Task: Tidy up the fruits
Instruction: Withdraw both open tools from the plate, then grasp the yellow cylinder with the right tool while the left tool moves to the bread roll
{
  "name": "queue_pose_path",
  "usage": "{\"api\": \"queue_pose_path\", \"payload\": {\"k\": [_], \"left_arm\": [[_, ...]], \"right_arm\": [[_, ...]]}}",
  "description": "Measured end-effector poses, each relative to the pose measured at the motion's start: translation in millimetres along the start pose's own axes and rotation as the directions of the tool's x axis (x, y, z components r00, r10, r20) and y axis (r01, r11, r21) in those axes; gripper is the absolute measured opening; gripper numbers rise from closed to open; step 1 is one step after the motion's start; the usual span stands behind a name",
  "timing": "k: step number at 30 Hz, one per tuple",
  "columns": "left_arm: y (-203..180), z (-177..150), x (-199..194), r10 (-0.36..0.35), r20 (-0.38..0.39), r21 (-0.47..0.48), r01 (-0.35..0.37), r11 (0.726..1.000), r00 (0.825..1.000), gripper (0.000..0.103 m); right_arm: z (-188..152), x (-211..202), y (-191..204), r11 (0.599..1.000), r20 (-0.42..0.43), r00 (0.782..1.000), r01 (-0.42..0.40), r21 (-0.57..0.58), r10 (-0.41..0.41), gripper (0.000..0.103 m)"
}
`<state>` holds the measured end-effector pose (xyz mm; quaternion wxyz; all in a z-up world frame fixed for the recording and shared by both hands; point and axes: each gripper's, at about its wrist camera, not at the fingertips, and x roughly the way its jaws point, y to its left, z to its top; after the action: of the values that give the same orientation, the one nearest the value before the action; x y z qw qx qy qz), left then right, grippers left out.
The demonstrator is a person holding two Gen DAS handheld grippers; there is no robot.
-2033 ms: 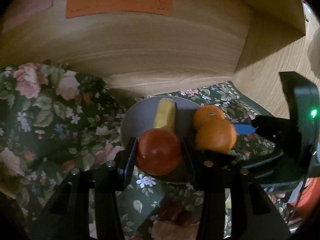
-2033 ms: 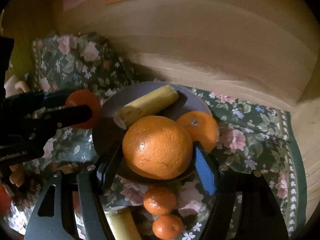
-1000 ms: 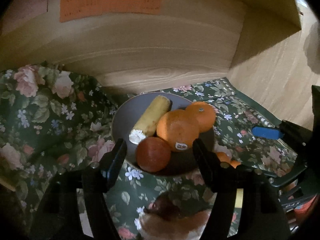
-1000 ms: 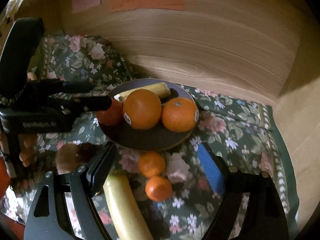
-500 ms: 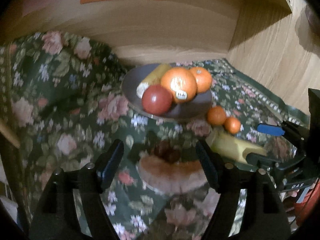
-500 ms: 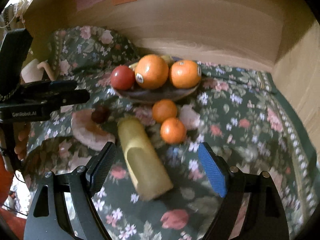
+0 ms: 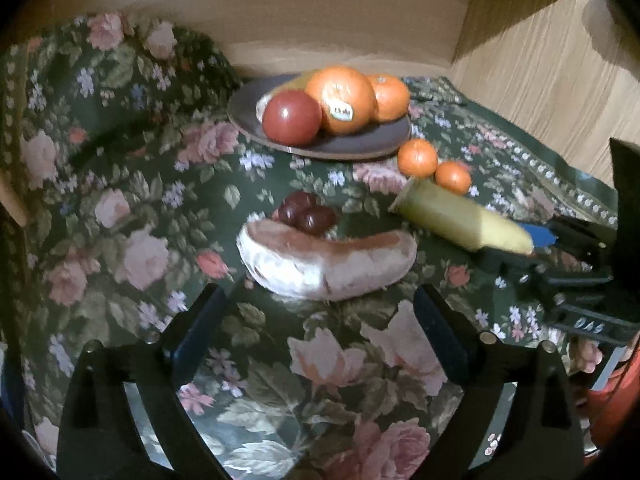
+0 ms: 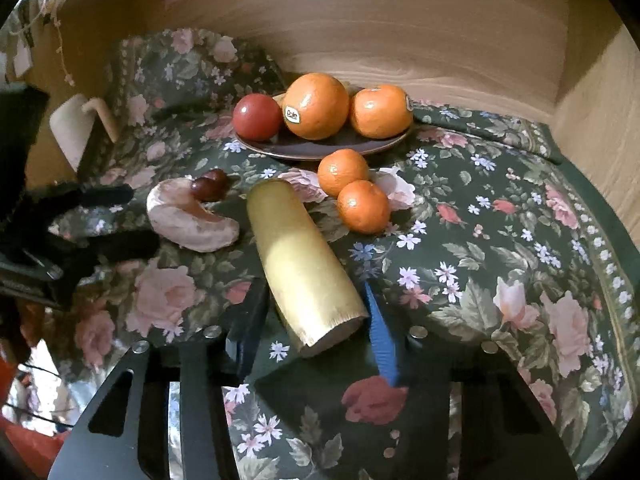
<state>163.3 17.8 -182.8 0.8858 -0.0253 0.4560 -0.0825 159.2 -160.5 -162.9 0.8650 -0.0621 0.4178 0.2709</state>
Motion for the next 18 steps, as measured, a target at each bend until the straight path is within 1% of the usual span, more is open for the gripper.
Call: {"api": "queue_pose_path", "payload": {"k": [2, 7, 9, 12, 15, 18], "left_arm": [[-0.8, -1.9, 3.3, 0.008, 0.003, 0.003, -0.008, 1.000, 1.000, 0.096], [-2.2, -1.9, 7.8, 0.054, 0.031, 0.046, -0.055, 0.997, 0.998, 0.095], [1.8, -1.3, 9.8, 0.061, 0.039, 0.050, -0.063, 0.997, 0.997, 0.092], [7.1, -0.8, 7.9, 0.036, 0.044, 0.050, -0.038, 0.998, 0.998, 0.089], [15.0, -2.0, 4.1, 0.040, 0.050, 0.049, -0.043, 0.998, 0.998, 0.079], [29.7, -2.6, 0.0, 0.054, 0.055, 0.022, -0.056, 0.998, 0.997, 0.079]], "right_arm": [[-1.2, -1.9, -4.7, 0.999, 0.004, 1.000, -0.019, 0.026, 0.019, 0.043], [-6.4, -10.1, -6.4, 0.999, -0.002, 1.000, -0.007, 0.037, 0.007, 0.041], [-7.8, -12.2, -4.0, 1.000, -0.020, 1.000, -0.014, 0.021, 0.015, 0.041], [-5.5, -15.4, -0.7, 0.999, -0.044, 0.999, -0.032, 0.001, 0.032, 0.041], [1.3, -14.1, 1.1, 0.999, -0.051, 0.998, -0.029, -0.016, 0.028, 0.043], [11.6, -4.7, 3.9, 0.999, -0.066, 0.998, -0.027, -0.035, 0.025, 0.043]]}}
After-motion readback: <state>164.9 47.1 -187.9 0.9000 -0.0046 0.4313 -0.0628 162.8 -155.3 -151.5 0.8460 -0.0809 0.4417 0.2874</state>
